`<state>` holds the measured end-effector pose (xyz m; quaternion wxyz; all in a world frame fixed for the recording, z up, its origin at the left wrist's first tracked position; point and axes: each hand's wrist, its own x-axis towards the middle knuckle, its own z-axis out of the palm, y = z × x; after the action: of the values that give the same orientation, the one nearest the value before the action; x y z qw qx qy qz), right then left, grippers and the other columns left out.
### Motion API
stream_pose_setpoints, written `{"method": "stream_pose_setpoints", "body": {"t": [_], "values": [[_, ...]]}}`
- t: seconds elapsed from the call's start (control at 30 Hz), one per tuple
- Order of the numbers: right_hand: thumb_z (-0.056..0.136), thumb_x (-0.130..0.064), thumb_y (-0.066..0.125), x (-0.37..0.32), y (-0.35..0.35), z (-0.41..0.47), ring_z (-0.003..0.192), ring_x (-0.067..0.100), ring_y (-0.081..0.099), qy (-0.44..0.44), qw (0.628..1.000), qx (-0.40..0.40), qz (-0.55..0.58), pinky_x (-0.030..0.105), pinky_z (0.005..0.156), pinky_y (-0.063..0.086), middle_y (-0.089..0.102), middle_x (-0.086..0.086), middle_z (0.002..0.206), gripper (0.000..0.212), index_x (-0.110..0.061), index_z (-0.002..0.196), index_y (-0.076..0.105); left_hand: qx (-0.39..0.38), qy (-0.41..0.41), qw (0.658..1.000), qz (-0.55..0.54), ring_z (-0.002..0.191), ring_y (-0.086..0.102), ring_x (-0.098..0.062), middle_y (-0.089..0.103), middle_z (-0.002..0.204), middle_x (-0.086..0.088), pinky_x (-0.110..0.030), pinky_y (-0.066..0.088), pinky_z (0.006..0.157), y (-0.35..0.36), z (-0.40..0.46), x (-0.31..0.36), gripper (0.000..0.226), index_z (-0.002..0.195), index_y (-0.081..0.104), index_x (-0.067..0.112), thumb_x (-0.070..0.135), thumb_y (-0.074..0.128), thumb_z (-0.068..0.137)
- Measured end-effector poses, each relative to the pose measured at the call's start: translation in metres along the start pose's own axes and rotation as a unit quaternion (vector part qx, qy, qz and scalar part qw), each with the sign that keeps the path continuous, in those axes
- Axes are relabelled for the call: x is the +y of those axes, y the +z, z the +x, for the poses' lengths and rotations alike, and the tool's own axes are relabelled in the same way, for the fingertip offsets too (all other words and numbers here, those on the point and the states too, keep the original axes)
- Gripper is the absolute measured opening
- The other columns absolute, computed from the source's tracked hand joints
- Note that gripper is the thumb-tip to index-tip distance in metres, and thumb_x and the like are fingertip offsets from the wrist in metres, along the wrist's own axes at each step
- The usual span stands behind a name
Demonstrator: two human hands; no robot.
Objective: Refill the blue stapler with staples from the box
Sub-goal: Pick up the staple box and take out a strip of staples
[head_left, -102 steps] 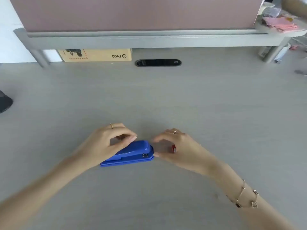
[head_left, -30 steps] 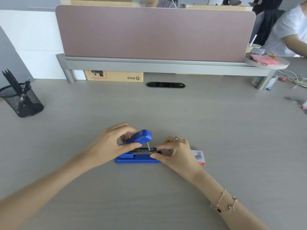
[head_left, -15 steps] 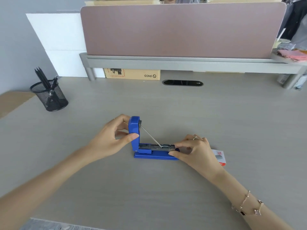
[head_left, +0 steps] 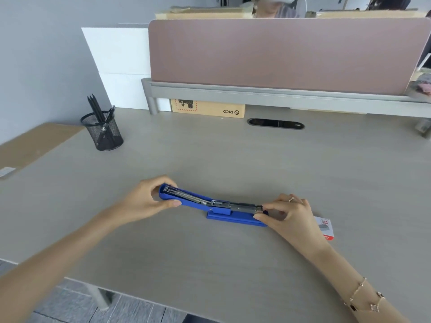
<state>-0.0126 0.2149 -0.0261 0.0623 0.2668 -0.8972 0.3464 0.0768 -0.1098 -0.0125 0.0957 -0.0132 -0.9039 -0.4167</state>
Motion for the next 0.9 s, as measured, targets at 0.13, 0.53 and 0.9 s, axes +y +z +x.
{"method": "stream_pose_setpoints", "body": {"t": [0.13, 0.53, 0.9], "values": [[0.068, -0.037, 0.075, -0.001, 0.001, 0.0, 0.07, 0.003, 0.046, -0.001, 1.0, 0.001, -0.01, 0.017, 0.08, 0.03, 0.059, -0.005, 0.066, 0.012, -0.03, 0.065, 0.066, 0.001, -0.009, 0.999, 0.036, 0.086, 0.065, -0.014, 0.068, 0.091, 0.007, -0.04, 0.052, 0.08, 0.004, -0.003, -0.015, 0.031, 0.084, 0.066, 0.03, 0.048, 0.077, 0.062], [0.068, -0.033, 0.076, -0.002, 0.0, 0.0, 0.072, 0.007, 0.05, -0.004, 1.0, -0.014, 0.018, 0.032, 0.075, 0.04, 0.06, -0.003, 0.07, 0.01, -0.028, 0.068, 0.068, -0.029, 0.024, 0.992, 0.122, 0.093, 0.058, -0.003, 0.065, 0.09, 0.011, -0.014, 0.043, 0.079, 0.004, 0.001, -0.007, 0.03, 0.091, 0.062, 0.038, 0.05, 0.071, 0.065], [0.073, -0.036, 0.071, -0.004, -0.013, 0.0, 0.089, 0.01, 0.048, -0.007, 0.997, -0.065, 0.029, 0.015, 0.074, 0.032, 0.063, -0.007, 0.088, 0.015, -0.027, 0.085, 0.068, -0.108, 0.085, 0.975, 0.173, 0.111, 0.048, 0.003, 0.058, 0.104, 0.026, -0.019, 0.037, 0.096, 0.033, 0.031, 0.037, 0.057, 0.113, 0.055, 0.043, 0.073, 0.057, 0.065]]}}
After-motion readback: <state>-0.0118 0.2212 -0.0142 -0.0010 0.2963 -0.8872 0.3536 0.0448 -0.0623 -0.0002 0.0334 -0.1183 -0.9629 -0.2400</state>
